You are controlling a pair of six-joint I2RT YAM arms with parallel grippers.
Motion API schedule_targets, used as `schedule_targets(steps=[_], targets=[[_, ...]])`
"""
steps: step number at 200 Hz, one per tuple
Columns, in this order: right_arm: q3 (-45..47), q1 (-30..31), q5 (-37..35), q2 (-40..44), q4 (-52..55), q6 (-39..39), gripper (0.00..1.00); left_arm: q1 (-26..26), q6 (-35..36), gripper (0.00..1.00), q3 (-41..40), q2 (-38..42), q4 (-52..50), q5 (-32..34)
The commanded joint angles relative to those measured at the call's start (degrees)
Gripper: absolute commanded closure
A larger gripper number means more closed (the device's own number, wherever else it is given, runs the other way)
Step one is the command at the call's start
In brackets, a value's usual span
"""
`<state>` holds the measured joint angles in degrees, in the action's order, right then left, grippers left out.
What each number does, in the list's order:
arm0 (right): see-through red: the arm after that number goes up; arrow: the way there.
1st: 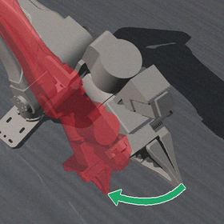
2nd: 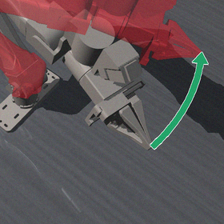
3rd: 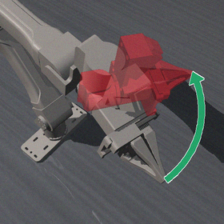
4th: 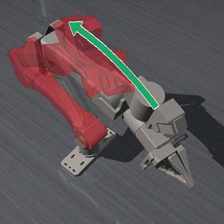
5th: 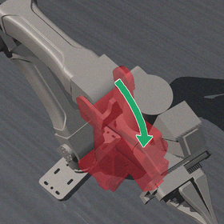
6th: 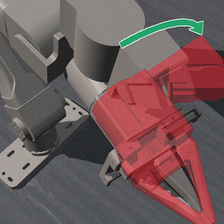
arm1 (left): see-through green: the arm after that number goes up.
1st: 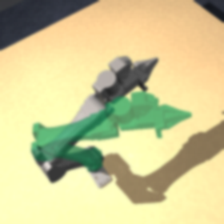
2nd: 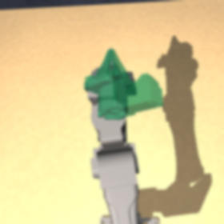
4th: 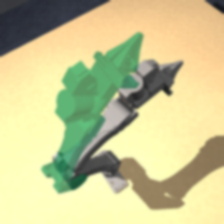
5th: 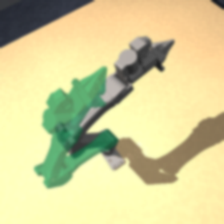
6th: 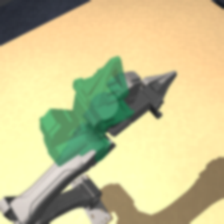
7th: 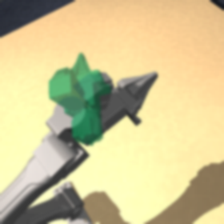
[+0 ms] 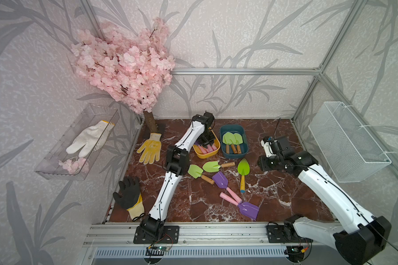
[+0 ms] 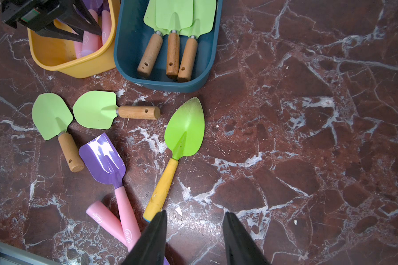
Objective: Sort the small shovels by color and place them into the storage box
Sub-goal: Place the shovel in the storage box.
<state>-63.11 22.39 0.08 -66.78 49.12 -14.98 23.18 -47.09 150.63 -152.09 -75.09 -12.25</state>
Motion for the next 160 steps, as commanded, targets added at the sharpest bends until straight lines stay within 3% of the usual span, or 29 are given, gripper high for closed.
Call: schedule_targets(steps=[1, 36, 81, 160], targets=[[-0.33, -0.21, -0.08, 0.71, -0.43, 0.12, 0.55, -0.33, -0.17, 0.68, 1.23, -1.72, -0.49, 0.30], [-0.17, -0.16, 0.20, 0.23, -0.48, 0.13, 0.56, -0.28, -0.20, 0.67, 1.17, -1.59, -0.67, 0.12], [-0.69, -0.16, 0.20, 0.25, -0.35, 0.13, 0.55, -0.33, -0.55, 0.55, 1.23, 0.03, -1.26, 0.73], [-1.90, -0.16, 0.71, 1.26, 0.61, -0.19, 0.55, -0.16, -0.20, 0.49, 1.17, 5.55, -1.87, 1.94]])
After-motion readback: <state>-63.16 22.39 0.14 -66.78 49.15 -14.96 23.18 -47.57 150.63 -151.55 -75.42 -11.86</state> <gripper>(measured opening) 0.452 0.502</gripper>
